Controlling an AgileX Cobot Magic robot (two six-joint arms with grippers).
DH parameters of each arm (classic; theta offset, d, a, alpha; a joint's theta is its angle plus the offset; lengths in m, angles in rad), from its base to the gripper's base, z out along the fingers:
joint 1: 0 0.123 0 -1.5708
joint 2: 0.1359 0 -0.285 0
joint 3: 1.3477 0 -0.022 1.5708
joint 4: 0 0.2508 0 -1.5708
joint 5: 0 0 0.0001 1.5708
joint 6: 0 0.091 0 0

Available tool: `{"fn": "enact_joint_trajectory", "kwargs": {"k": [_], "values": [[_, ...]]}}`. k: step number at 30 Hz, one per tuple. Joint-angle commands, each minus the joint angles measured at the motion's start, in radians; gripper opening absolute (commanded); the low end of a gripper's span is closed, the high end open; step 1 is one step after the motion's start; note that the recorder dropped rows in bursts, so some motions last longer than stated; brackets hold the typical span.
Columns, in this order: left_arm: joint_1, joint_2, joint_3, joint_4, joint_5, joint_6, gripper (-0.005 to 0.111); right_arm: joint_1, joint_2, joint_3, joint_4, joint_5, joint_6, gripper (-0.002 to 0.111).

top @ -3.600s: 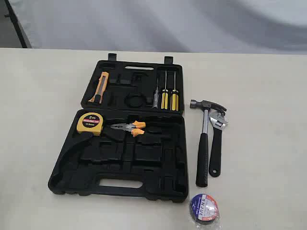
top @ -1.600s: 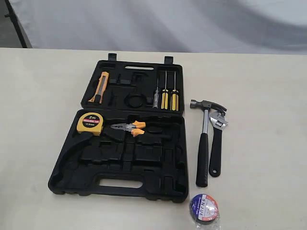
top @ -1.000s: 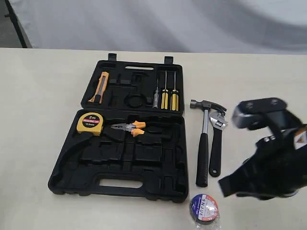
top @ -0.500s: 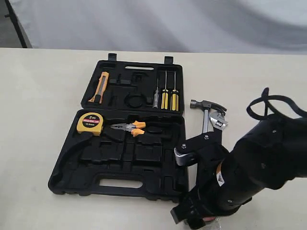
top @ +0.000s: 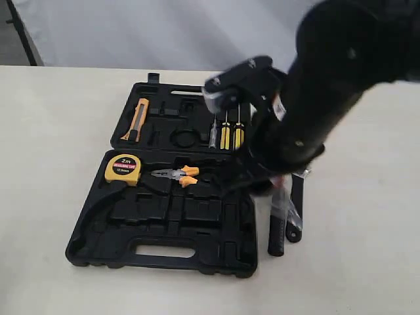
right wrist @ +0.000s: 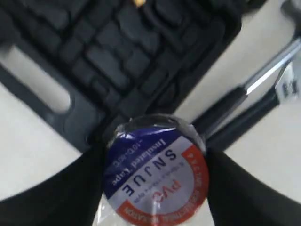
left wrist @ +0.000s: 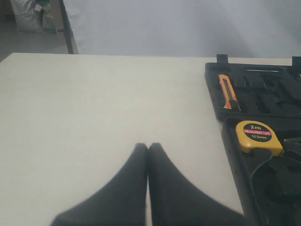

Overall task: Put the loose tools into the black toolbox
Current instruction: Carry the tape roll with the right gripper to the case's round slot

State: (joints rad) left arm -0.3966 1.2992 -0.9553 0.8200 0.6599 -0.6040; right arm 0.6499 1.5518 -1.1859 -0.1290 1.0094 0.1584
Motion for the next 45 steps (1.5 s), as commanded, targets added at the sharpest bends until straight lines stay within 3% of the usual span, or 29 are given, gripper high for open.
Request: {"fn": "enact_joint_trajectory", "kwargs": {"k": [1,10,16,23,31,45], "values": [[0.003,-0.008,0.009,-0.014,-0.017,-0.01,0.001,-0.02,0.219,-0.199,-0.026,-0.082,-0.004,0.0],[0.003,-0.008,0.009,-0.014,-0.017,-0.01,0.001,-0.112,0.68,-0.764,-0.034,-0.025,0.037,0.0],[0.003,-0.008,0.009,-0.014,-0.017,-0.01,0.001,-0.128,0.84,-0.958,-0.029,-0.005,0.066,0.0],[0.003,-0.008,0.009,-0.014,-0.017,-0.01,0.001,-0.128,0.912,-0.985,0.02,-0.002,0.134,0.001],[0.003,-0.008,0.009,-0.014,-0.017,-0.01,0.001,-0.13,0.919,-0.985,0.045,-0.006,0.117,0.043],[0.003,-0.008,0.009,-0.014,-0.017,-0.01,0.001,-0.13,0.915,-0.987,0.051,0.035,0.124,0.062]]}}
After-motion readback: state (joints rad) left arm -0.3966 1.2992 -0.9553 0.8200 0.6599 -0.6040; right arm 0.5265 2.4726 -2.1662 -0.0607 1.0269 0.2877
